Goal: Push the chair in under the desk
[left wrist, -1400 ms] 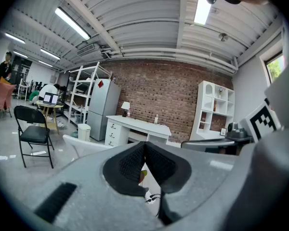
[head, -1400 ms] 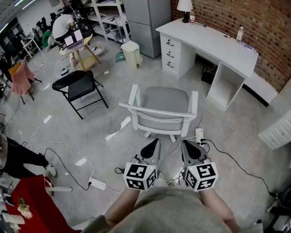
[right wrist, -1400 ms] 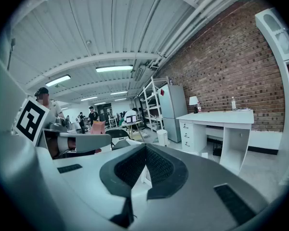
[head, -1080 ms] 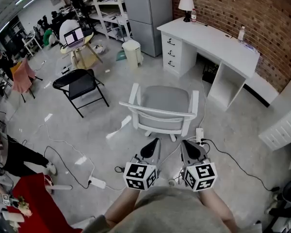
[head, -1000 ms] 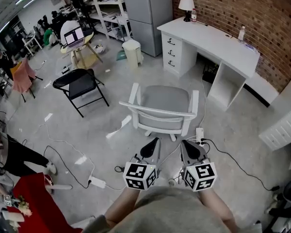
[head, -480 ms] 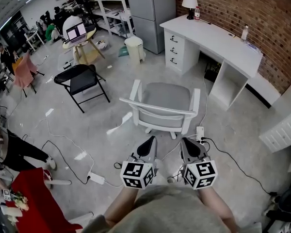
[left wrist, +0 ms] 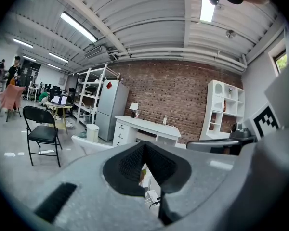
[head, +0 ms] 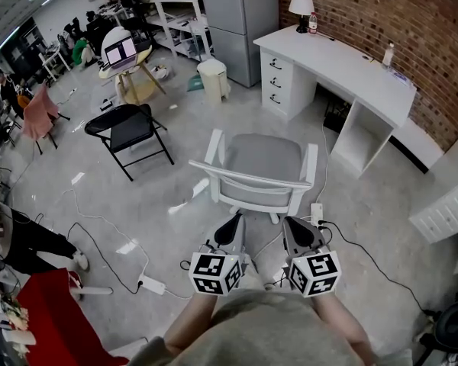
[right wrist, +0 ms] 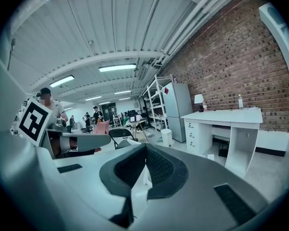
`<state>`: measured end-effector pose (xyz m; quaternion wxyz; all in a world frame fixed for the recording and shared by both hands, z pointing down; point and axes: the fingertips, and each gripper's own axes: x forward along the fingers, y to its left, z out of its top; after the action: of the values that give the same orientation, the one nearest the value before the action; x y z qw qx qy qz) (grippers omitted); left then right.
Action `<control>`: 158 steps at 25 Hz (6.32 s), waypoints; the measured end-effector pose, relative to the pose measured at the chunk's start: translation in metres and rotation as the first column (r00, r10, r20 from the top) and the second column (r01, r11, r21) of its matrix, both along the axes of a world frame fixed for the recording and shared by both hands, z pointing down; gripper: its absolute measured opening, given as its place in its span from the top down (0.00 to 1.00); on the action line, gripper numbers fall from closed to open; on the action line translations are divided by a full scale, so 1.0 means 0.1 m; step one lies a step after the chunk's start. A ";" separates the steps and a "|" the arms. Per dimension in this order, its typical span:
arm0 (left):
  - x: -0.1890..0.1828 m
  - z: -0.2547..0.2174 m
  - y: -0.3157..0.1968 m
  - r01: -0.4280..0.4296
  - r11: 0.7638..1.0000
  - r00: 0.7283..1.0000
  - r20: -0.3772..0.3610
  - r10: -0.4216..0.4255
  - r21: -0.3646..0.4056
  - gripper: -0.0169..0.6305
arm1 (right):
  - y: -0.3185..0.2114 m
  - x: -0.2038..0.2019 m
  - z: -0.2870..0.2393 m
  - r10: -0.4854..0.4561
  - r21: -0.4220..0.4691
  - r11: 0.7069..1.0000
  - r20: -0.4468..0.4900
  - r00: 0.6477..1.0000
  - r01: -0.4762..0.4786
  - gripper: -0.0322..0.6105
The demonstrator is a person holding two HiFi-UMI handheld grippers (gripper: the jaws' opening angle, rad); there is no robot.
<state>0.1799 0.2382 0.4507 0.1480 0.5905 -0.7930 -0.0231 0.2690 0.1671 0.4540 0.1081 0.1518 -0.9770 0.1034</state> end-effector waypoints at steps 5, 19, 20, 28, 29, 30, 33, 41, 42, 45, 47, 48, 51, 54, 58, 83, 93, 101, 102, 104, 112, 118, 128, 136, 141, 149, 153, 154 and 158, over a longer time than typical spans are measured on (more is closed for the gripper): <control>-0.18 -0.03 -0.17 -0.018 1.000 1.000 0.011 0.018 0.000 0.96 | -0.13 -0.19 -0.06 0.005 0.024 1.000 0.002 1.000 -0.005 0.94; -0.64 0.07 -0.55 -0.115 0.992 0.993 0.027 0.117 -0.045 0.96 | -0.45 -0.69 0.03 0.035 0.044 0.998 -0.047 0.998 -0.033 0.94; -0.66 0.07 -0.57 -0.125 0.991 0.992 0.029 0.127 -0.048 0.96 | -0.46 -0.72 0.04 0.034 0.048 0.998 -0.053 0.998 -0.031 0.94; -0.85 0.14 -0.73 -0.160 0.984 0.985 0.047 0.164 -0.080 0.96 | -0.56 -0.90 0.14 0.009 0.072 0.997 -0.107 0.994 -0.002 0.94; -0.87 0.16 -0.74 -0.164 0.983 0.985 0.048 0.168 -0.086 0.96 | -0.56 -0.92 0.16 0.004 0.075 0.997 -0.118 0.993 0.005 0.94; -0.88 0.18 -0.76 -0.169 0.981 0.984 0.049 0.174 -0.092 0.96 | -0.57 -0.94 0.19 -0.003 0.079 0.997 -0.129 0.992 0.013 0.94; -0.94 0.21 -0.79 -0.184 0.976 0.979 0.064 0.192 -0.115 0.96 | -0.58 -1.01 0.23 -0.021 0.094 0.995 -0.166 0.986 0.037 0.94; -1.14 0.31 -0.82 -0.208 0.960 0.969 0.097 0.229 -0.189 0.95 | -0.66 -1.18 0.28 -0.066 0.107 0.990 -0.229 0.971 0.092 0.94; -1.15 0.32 -0.82 -0.215 0.955 0.966 0.101 0.239 -0.202 0.94 | -0.66 -1.20 0.28 -0.072 0.111 0.989 -0.236 0.969 0.100 0.93; -1.19 0.37 -0.84 -0.249 0.934 0.948 0.133 0.289 -0.257 0.87 | -0.69 -1.26 0.29 -0.096 0.123 0.984 -0.265 0.959 0.132 0.91; -1.20 0.42 -0.87 -0.270 0.914 0.928 0.172 0.331 -0.302 0.82 | -0.70 -1.28 0.31 -0.118 0.136 0.977 -0.295 0.948 0.164 0.87; -1.19 0.46 -0.88 -0.281 0.903 0.916 0.189 0.353 -0.327 0.80 | -0.71 -1.30 0.34 -0.130 0.147 0.972 -0.314 0.940 0.184 0.85; -1.17 0.63 -0.89 -0.318 0.860 0.881 0.212 0.424 -0.398 0.74 | -0.73 -1.33 0.43 -0.165 0.198 0.946 -0.385 0.908 0.256 0.81; -1.18 0.76 -0.90 -0.345 0.817 0.843 0.230 0.486 -0.463 0.70 | -0.73 -1.35 0.54 -0.203 0.234 0.911 -0.465 0.862 0.340 0.78; -1.20 0.87 -0.94 -0.364 0.765 0.792 0.255 0.554 -0.530 0.64 | -0.69 -1.37 0.68 -0.257 0.226 0.871 -0.547 0.796 0.437 0.76; -1.38 1.49 -1.15 -0.351 0.406 0.390 0.262 0.883 -0.844 0.60 | -0.69 -1.61 1.29 -0.361 0.112 0.684 -0.806 0.468 0.721 0.75; -1.41 1.70 -1.24 -0.327 0.311 0.298 0.215 0.930 -0.892 0.61 | -0.73 -1.68 1.52 -0.385 0.044 0.663 -0.837 0.390 0.748 0.75; -1.46 1.89 -1.26 -0.306 0.230 0.233 0.162 0.959 -0.924 0.61 | -0.81 -1.70 1.70 -0.363 0.025 0.653 -0.867 0.342 0.757 0.75; -1.48 1.91 -1.26 -0.303 0.223 0.226 0.157 0.961 -0.927 0.61 | -0.81 -1.71 1.72 -0.363 0.021 0.652 -0.869 0.337 0.758 0.75; -1.50 1.94 -1.28 -0.305 0.212 0.217 0.149 0.965 -0.929 0.62 | -0.80 -1.73 1.74 -0.368 0.009 0.650 -0.871 0.326 0.760 0.75; -1.44 1.97 -1.26 -0.357 0.174 0.213 0.102 0.972 -0.918 0.66 | -0.79 -1.73 1.78 -0.395 -0.022 0.660 -0.860 0.322 0.751 0.75; -1.44 1.99 -1.25 -0.345 0.169 0.164 0.118 0.979 -0.923 0.75 | -0.78 -1.74 1.79 -0.380 0.005 0.642 -0.866 0.324 0.766 0.81; -1.42 2.01 -1.25 -0.325 0.161 0.090 0.139 0.986 -0.932 0.88 | -0.77 -1.73 1.82 -0.368 0.021 0.598 -0.881 0.298 0.801 0.90; -1.44 2.06 -1.32 -0.323 0.156 0.059 0.145 0.988 -0.933 0.93 | -0.84 -1.76 1.87 -0.345 0.047 0.589 -0.888 0.304 0.807 0.92; -1.47 2.07 -1.39 -0.333 0.142 0.050 0.133 0.990 -0.932 0.94 | -0.91 -1.79 1.89 -0.336 0.051 0.592 -0.891 0.304 0.804 0.93; -1.58 2.08 -1.45 -0.341 0.121 0.030 0.118 0.993 -0.932 0.94 | -0.98 -1.89 1.89 -0.323 0.058 0.607 -0.893 0.313 0.792 0.93; -1.65 2.06 -1.50 -0.344 0.114 0.016 0.116 0.993 -0.932 0.94 | -1.01 -1.96 1.87 -0.324 0.056 0.618 -0.891 0.319 0.784 0.93; -1.67 2.06 -1.51 -0.344 0.114 0.013 0.117 0.993 -0.932 0.94 | -1.02 -1.97 1.87 -0.322 0.057 0.619 -0.891 0.320 0.783 0.93; -1.73 2.06 -1.56 -0.348 0.107 0.003 0.113 0.994 -0.931 0.95 | -1.11 -2.02 1.89 -0.297 0.070 0.629 -0.899 0.322 0.774 0.93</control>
<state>0.0073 0.0820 0.6564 -0.0244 0.7522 -0.2231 0.6195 0.0667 0.0557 0.6427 0.5372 -0.1457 -0.7828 -0.2783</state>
